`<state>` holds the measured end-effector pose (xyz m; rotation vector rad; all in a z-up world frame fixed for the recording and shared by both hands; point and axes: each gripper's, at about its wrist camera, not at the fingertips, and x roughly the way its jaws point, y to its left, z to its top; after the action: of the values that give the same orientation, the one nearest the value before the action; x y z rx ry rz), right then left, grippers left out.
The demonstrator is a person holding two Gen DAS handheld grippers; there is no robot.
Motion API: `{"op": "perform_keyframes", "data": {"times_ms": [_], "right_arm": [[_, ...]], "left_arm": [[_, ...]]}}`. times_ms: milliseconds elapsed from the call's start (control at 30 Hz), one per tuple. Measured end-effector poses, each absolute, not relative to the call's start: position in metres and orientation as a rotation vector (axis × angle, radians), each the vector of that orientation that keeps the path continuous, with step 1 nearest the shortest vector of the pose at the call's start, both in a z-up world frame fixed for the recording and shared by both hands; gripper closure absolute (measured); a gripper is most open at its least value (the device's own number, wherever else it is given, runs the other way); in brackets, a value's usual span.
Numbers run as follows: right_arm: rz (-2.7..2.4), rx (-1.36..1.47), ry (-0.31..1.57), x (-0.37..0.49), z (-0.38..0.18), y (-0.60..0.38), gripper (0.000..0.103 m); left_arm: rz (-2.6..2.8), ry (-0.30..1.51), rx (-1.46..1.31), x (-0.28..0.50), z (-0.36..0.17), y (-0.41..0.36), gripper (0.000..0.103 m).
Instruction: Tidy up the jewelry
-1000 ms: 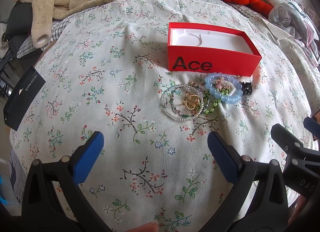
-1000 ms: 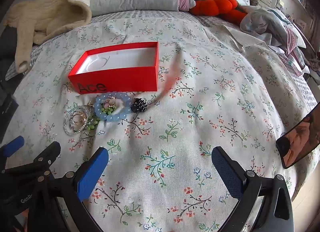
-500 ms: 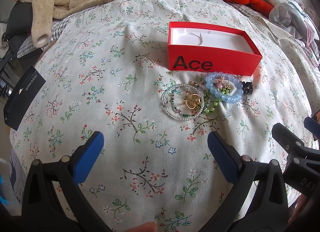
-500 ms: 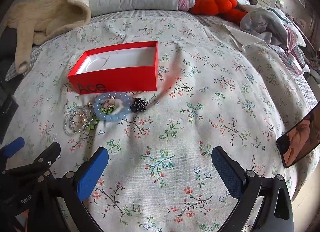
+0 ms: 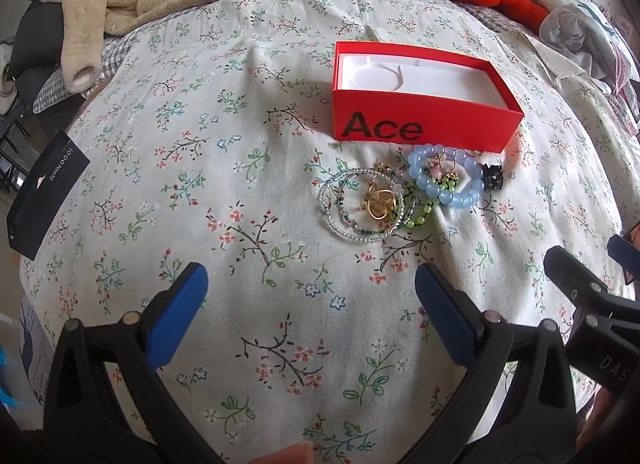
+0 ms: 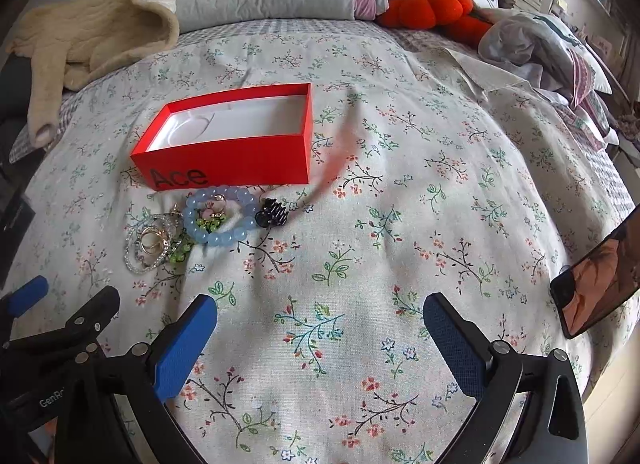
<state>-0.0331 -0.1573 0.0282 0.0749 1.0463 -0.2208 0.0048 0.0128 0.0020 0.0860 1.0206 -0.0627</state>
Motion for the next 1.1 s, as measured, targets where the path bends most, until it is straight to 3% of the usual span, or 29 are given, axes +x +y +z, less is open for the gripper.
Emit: {"op": "perform_keyframes", "data": {"times_ms": [867,1100], "right_arm": [[-0.089,0.069,1.185,-0.009,0.052,-0.166,0.000],[0.024,0.027,1.237,0.019,0.045,-0.160,0.000]], "left_arm": [[-0.143,1.036,0.161,0.038,0.035,0.007,0.000],[-0.291,1.137,0.154,0.060,0.040,-0.002,0.000]]}}
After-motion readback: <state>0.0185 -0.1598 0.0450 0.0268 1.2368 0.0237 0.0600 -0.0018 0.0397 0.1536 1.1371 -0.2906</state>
